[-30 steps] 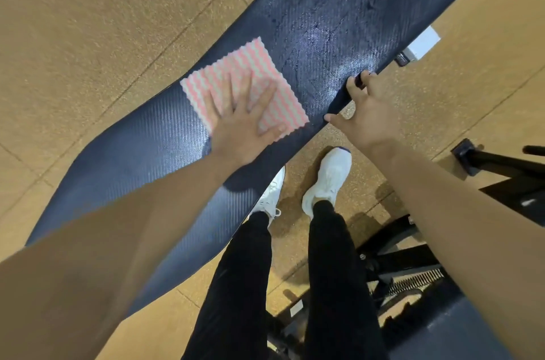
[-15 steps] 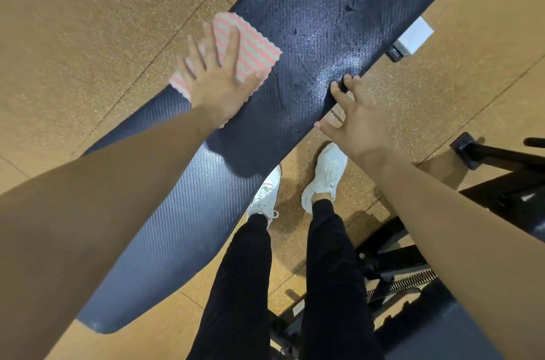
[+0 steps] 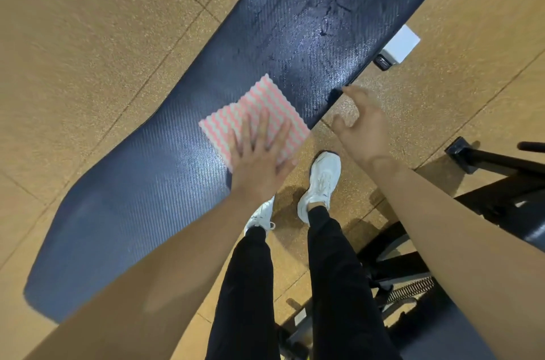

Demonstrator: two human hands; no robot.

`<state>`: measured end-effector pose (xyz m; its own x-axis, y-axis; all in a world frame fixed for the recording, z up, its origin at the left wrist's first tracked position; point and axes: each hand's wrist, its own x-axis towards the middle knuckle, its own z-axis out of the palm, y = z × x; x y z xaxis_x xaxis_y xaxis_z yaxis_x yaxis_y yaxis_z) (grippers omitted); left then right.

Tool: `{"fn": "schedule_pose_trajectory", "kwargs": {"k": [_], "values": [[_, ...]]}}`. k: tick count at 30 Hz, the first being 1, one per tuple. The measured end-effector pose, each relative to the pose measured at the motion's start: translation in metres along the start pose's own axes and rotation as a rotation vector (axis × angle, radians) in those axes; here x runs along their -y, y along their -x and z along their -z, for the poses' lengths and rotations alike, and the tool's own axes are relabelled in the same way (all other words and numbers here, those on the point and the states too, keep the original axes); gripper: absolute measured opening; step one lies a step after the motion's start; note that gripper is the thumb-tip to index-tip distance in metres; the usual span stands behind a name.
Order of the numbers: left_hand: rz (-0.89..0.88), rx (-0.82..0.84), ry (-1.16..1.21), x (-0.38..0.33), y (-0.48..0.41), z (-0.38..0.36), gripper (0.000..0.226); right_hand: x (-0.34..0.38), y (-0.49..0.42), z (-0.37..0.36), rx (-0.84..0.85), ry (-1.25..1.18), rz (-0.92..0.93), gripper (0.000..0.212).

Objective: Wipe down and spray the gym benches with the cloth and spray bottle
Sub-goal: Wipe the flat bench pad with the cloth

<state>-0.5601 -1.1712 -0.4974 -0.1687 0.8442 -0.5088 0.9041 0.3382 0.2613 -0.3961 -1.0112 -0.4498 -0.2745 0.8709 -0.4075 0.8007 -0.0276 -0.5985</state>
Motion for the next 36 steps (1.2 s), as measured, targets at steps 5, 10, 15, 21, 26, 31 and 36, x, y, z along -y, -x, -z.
{"fn": "schedule_pose_trajectory", "kwargs": {"k": [5,10,15,21,26,31,36], "values": [[0.009,-0.006,-0.027,0.01,-0.015,0.011,0.074,-0.004,-0.034,0.004,0.03,0.263,0.038,0.084],[0.23,-0.085,0.035,0.029,-0.08,0.05,0.074,-0.004,-0.045,0.003,0.088,0.493,0.113,0.091],[0.316,-0.129,0.054,0.046,-0.14,0.091,0.076,-0.004,-0.051,0.009,0.148,0.515,0.099,0.092],[0.306,-0.099,0.047,0.031,-0.154,0.097,0.077,-0.002,-0.054,0.017,0.179,0.51,0.106,0.091],[0.073,-0.023,-0.022,-0.019,-0.114,0.062,0.078,-0.008,-0.058,0.024,0.187,0.491,0.159,0.083],[-0.046,0.037,-0.043,-0.05,-0.073,0.027,0.074,-0.021,-0.061,0.035,0.202,0.29,0.195,0.065],[-0.07,0.076,-0.021,-0.048,-0.07,0.029,0.07,-0.023,-0.071,0.058,0.249,0.166,0.141,0.06]]}}
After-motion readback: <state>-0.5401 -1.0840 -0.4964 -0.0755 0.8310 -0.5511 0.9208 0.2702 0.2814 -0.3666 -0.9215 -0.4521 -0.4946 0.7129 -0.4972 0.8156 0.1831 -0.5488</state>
